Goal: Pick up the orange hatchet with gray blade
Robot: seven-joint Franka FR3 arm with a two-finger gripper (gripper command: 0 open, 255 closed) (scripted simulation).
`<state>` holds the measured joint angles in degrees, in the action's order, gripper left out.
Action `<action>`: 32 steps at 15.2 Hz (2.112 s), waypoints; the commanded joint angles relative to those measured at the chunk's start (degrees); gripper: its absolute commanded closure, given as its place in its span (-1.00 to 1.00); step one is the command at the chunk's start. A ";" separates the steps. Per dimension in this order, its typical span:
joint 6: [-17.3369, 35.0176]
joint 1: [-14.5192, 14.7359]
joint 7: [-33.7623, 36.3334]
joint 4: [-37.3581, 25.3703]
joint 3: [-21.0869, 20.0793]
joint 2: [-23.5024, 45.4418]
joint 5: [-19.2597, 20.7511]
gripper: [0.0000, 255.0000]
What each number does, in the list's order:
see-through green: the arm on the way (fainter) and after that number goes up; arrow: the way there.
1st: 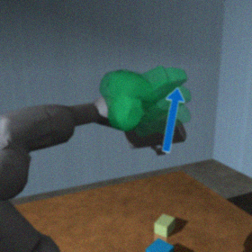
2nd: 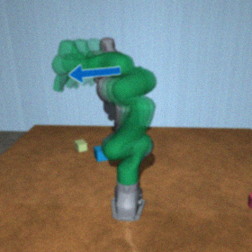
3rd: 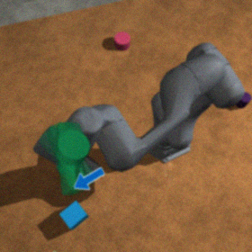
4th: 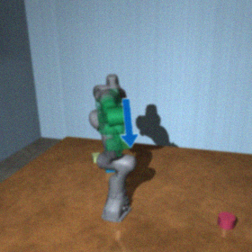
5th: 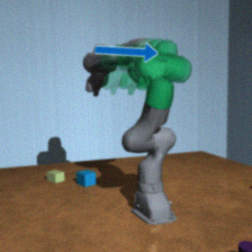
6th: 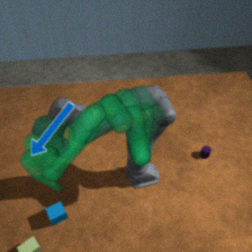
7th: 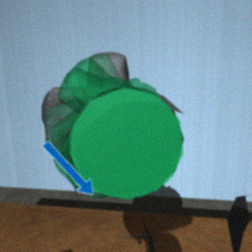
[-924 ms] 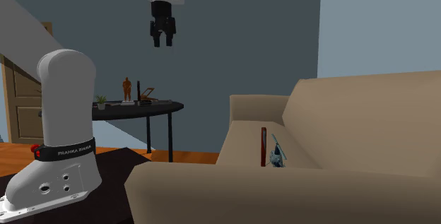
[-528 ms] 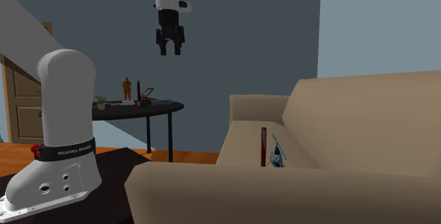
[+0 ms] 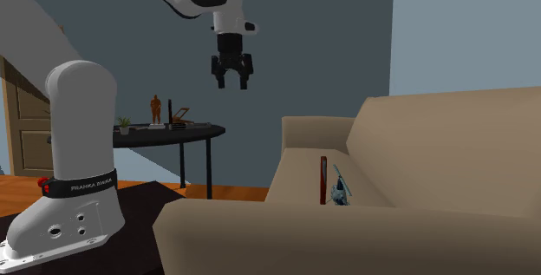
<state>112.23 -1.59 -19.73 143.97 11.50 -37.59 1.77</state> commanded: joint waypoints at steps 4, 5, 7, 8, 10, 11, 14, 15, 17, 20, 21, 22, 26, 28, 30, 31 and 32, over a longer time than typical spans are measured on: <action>9.01 0.32 -9.40 0.17 5.78 7.63 1.32 -1.00; 10.77 0.56 -11.33 -0.09 6.98 9.44 1.29 -1.00; 14.18 1.18 -15.34 -0.91 9.39 13.29 0.82 -1.00; 15.83 1.55 -17.45 -1.48 10.58 15.33 0.34 -1.00; 18.93 2.47 -21.92 -2.91 12.96 19.63 -1.14 -1.00; 20.38 2.99 -24.30 -3.78 14.15 21.88 -2.18 -1.00; 24.13 4.55 -32.19 -6.99 17.37 29.06 -6.74 -1.00; 25.14 4.95 -35.07 -8.27 18.23 31.58 -8.75 -1.00; 26.71 5.35 -41.12 -11.16 19.47 36.81 -13.39 -1.00; 27.94 4.33 -50.17 -16.29 19.56 44.78 -20.91 -1.00; 28.10 3.55 -52.96 -18.19 19.13 47.38 -23.25 -1.00; 28.16 2.66 -55.57 -20.18 18.59 49.93 -25.44 -1.00; 27.79 -1.89 -64.05 -28.90 15.38 59.60 -32.09 -1.00; 28.10 -3.26 -65.99 -31.05 14.22 62.27 -33.65 -1.00; 29.08 -3.69 -66.82 -30.99 13.62 63.34 -34.64 -1.00; 29.56 -3.91 -67.23 -30.98 13.31 63.88 -35.14 -1.00; 30.04 -4.13 -67.65 -30.99 13.00 64.43 -35.64 -1.00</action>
<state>141.79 -5.39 -86.82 113.15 24.85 26.13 -33.27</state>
